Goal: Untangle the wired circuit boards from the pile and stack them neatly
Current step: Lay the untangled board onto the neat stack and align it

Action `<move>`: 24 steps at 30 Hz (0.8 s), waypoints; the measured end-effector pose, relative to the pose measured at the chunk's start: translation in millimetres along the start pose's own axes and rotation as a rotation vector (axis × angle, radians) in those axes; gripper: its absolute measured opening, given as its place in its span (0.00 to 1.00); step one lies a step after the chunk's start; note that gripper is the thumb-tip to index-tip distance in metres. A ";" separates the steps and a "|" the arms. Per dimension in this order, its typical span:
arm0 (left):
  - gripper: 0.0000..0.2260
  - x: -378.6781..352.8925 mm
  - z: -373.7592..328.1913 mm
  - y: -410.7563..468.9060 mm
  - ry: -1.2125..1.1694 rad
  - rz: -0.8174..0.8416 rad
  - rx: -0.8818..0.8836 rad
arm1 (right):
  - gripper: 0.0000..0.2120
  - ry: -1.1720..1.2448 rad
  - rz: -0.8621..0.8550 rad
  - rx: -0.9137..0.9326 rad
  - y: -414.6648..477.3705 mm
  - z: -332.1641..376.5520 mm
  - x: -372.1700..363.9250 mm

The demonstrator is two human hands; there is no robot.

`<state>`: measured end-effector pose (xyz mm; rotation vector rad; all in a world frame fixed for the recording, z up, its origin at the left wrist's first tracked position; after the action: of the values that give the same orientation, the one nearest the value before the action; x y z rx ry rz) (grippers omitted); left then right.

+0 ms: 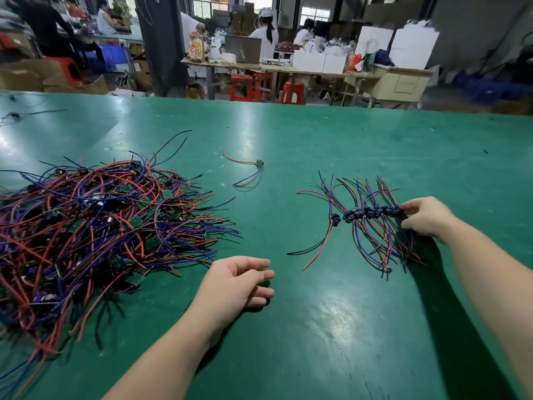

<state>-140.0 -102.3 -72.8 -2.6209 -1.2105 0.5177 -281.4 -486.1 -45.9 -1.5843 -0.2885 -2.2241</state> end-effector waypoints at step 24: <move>0.21 2.1 1.0 -0.3 0.059 0.026 0.009 | 0.08 -0.129 -0.190 0.368 -56.2 107.2 -46.2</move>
<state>-139.4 -100.5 -74.1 -2.6284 -1.1557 0.4457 -200.4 -385.1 -49.6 -1.5469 -0.8647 -2.0510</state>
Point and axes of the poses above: each hand's wrist, its own y-axis towards the middle knuckle, its own x-axis out of the back of the hand, z = x × y, the point moved 4 cm from there along y, towards the middle knuckle, and after that the axes turned 11 degrees about -y, right-handed, at the moved point
